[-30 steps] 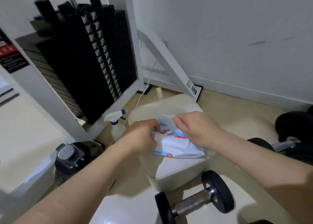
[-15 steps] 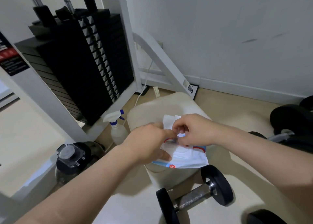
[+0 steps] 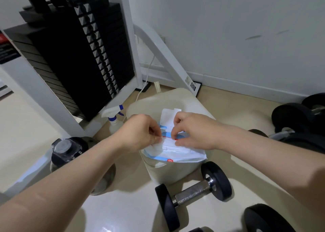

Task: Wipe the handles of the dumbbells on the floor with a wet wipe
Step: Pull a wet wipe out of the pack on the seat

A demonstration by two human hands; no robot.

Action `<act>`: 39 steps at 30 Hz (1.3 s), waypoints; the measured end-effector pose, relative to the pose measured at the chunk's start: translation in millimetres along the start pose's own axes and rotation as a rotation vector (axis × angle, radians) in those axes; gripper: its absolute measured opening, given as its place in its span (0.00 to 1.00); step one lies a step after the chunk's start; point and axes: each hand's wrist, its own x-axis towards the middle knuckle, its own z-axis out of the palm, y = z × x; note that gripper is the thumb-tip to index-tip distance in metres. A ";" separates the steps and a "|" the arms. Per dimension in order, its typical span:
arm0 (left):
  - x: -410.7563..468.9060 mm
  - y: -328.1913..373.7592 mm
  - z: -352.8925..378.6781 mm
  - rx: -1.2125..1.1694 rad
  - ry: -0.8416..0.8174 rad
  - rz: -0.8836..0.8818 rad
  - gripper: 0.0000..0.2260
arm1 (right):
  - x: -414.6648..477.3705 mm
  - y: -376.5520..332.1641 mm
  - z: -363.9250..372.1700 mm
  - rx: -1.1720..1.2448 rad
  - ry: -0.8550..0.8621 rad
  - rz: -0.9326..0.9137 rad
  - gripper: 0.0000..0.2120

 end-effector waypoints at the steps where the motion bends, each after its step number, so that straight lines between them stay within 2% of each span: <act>1: 0.1 -0.4 0.1 -0.036 -0.005 -0.024 0.02 | 0.2 -1.1 1.0 -0.043 0.028 -0.029 0.10; 4: 0.6 -0.6 -1.1 -0.172 -0.014 -0.087 0.05 | 2.4 -7.4 7.6 -0.059 0.058 -0.098 0.10; 6: 0.0 1.1 -1.5 -0.208 -0.005 -0.092 0.06 | 4.7 -10.5 12.0 -0.177 0.039 -0.107 0.11; 10: 0.1 4.2 -1.7 -0.168 0.025 -0.061 0.09 | 11.3 -19.5 8.0 -0.538 0.030 -0.159 0.10; 13: -0.4 5.9 -1.3 -0.117 0.026 -0.035 0.11 | 15.3 -24.3 7.8 -0.591 0.006 -0.167 0.12; 18: -3.5 6.3 3.5 -0.083 0.041 -0.006 0.05 | 18.0 -15.7 5.5 -0.474 -0.065 -0.168 0.09; 21: -2.2 6.5 6.8 -0.053 0.057 0.010 0.07 | 19.4 -10.6 5.7 -0.351 -0.066 -0.132 0.04; 23: -2.1 5.9 9.9 -0.031 0.074 0.036 0.09 | 20.7 -8.5 7.0 -0.215 -0.055 -0.069 0.03; 26: -1.1 7.6 16.5 -0.024 0.137 0.060 0.07 | 21.4 -5.5 1.6 0.039 -0.033 0.040 0.12; 30: 7.0 10.3 27.1 -0.059 0.186 0.002 0.09 | 19.9 -5.8 -10.1 0.405 0.033 0.175 0.09; 33: 12.0 13.6 29.5 -0.199 0.208 -0.036 0.06 | 22.8 -11.1 -11.8 0.586 0.116 0.150 0.07; 35: 13.9 14.9 26.0 -0.413 0.196 -0.115 0.10 | 22.0 -8.1 -16.7 0.614 0.153 0.121 0.05; 36: 13.6 16.2 22.8 -0.532 0.187 -0.172 0.11 | 20.0 -3.7 -19.6 0.591 0.129 0.120 0.06; 39: 12.8 17.0 11.4 -0.834 0.165 -0.312 0.12 | 10.8 15.3 -20.7 0.243 -0.088 0.157 0.30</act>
